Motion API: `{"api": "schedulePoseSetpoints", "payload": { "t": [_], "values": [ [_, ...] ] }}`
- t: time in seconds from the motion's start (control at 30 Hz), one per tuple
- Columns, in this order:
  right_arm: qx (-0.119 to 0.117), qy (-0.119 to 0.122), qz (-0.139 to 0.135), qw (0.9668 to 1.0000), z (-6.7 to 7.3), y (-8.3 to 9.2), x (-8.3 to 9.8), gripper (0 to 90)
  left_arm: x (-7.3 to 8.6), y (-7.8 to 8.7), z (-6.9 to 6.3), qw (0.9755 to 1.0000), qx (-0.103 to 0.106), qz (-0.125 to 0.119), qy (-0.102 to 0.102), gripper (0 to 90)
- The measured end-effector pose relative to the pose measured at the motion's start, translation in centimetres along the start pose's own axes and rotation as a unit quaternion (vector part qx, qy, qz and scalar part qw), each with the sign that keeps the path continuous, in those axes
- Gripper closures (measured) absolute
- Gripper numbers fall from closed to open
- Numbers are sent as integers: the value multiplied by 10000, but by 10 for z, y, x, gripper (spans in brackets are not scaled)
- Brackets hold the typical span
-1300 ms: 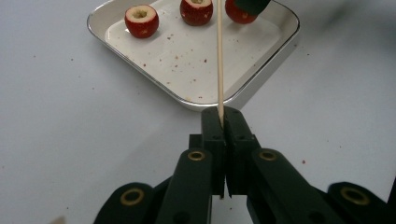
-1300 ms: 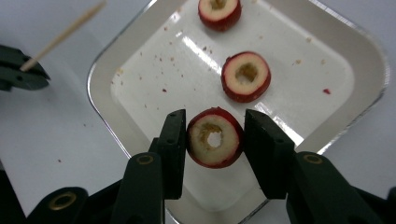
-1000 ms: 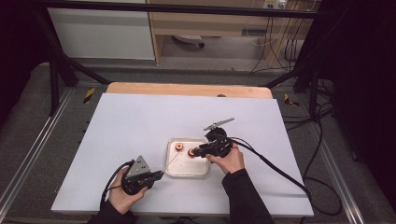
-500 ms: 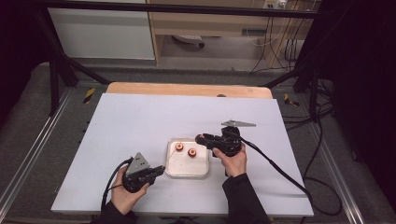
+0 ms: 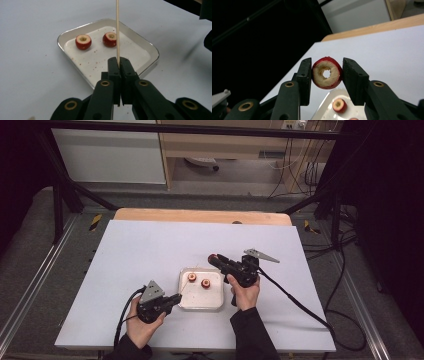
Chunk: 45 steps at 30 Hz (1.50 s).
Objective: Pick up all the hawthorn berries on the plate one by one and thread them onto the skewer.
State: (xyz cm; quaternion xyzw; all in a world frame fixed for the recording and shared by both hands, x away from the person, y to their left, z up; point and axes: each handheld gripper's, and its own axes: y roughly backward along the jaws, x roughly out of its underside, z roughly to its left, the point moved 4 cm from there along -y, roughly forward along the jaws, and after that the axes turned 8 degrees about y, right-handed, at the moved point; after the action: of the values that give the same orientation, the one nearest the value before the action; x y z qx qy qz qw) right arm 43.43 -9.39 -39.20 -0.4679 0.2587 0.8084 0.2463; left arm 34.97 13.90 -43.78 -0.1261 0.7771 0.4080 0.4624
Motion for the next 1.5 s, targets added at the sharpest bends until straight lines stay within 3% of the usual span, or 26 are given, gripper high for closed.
{"api": "schedulePoseSetpoints", "payload": {
  "t": [0.17,0.33,0.63,1.5],
  "values": [
    [28,-53,-302,9995,0,-2,-1,608,-6,-9,-10,10000,-42,-59,36,884],
    [110,-182,-816,9964,-2,0,-2,608,-9,-16,-15,9998,-11,-133,136,884],
    [135,-268,-1137,9931,-1,-1,-3,608,-11,-27,-22,9997,52,-134,173,884],
    [65,-258,-1208,9923,1,-2,0,610,-16,-31,-26,9995,106,-176,230,884]
  ]
}}
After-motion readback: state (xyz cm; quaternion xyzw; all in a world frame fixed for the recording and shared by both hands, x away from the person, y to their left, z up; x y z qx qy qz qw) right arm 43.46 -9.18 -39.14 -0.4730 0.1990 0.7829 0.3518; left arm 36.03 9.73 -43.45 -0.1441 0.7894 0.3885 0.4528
